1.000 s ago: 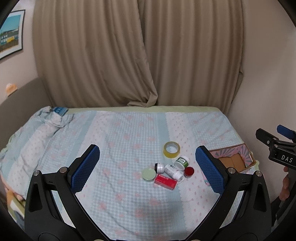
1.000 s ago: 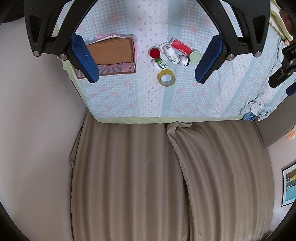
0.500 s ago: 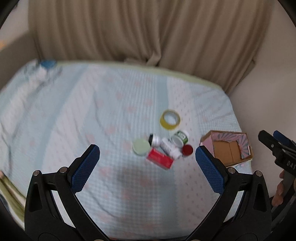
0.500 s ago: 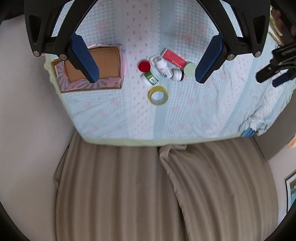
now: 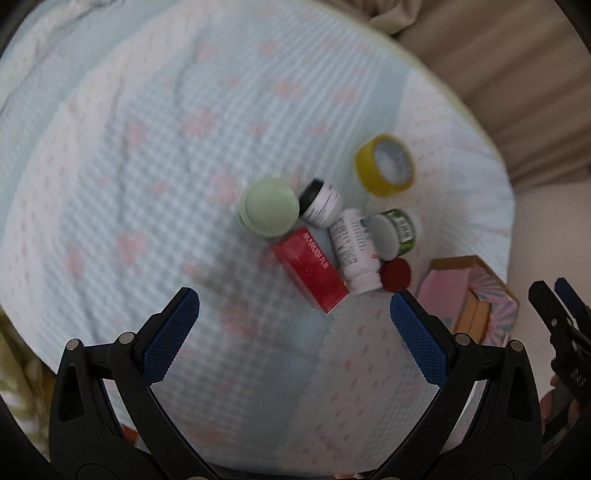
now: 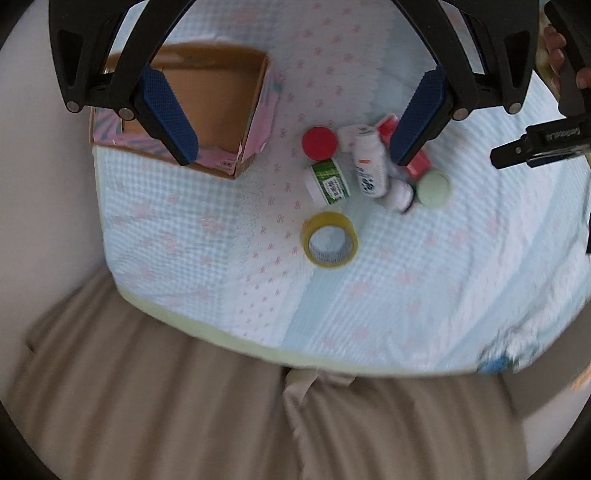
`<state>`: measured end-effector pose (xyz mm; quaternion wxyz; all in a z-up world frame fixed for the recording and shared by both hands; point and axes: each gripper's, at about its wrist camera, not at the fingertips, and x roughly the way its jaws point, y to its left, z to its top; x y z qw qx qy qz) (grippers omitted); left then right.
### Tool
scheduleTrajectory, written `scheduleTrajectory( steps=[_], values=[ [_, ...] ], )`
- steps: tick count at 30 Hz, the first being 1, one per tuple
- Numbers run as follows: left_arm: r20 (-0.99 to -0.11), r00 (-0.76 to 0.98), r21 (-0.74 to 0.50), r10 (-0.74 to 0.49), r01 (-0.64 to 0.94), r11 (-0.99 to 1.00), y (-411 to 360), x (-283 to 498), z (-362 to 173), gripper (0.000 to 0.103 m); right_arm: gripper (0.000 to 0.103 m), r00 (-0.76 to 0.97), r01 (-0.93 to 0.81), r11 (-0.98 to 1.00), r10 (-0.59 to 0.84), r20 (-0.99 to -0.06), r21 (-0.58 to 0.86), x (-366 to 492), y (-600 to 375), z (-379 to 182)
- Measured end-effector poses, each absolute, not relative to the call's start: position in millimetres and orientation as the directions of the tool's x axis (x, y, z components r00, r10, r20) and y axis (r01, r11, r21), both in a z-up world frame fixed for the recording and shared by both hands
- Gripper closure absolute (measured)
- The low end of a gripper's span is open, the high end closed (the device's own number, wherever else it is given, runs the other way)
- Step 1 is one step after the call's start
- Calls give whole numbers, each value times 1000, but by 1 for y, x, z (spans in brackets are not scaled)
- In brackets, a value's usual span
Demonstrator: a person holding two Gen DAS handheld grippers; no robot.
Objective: Organize rigid objects
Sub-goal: 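Lower left tool onto red MARUBI box while right tool lowers onto green-labelled jar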
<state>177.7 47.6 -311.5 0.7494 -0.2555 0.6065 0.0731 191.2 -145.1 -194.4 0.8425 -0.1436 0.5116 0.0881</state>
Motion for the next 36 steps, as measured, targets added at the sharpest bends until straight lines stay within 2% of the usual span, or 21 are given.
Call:
scheduleTrajectory(
  steps=[4,11,15,19,23,25,26,28,30,36],
  values=[
    [-967,168,-248,-189,-487,837,32,203,-354,1,0,395,-353,921,-11,-919,-163,222,-143,-233],
    [-981,45,-180,-190,-584,791,20,230,-414,3,11,271,-448,878,-49,-961,-170,259,-129,-302],
    [-981,-9,-145,-195,-638,757,19,237,-441,11,13,233,-505,841,-85,-969,-195,272,-122,-334],
    [-975,-40,-134,-219,-680,721,18,241,-465,13,13,198,-528,825,-113,-974,-203,283,-119,-358],
    [-966,-56,-137,-254,-722,678,19,246,-496,26,13,143,-536,826,-116,-983,-175,293,-113,-381],
    [-958,-68,-135,-278,-748,649,19,246,-513,30,13,114,-545,829,-76,-991,-126,296,-108,-387],
    [-955,-74,-134,-288,-756,641,19,245,-521,36,13,103,-545,832,-53,-993,-101,298,-106,-388],
    [-956,-72,-133,-284,-757,640,19,247,-529,37,13,78,-555,828,-40,-996,-76,301,-99,-391],
    [-957,-68,-138,-281,-746,651,18,246,-528,44,13,72,-561,824,-53,-996,-84,301,-95,-389],
    [-961,-61,-146,-271,-720,678,14,250,-526,53,14,51,-563,822,-63,-997,-81,295,-103,-390]
  ],
)
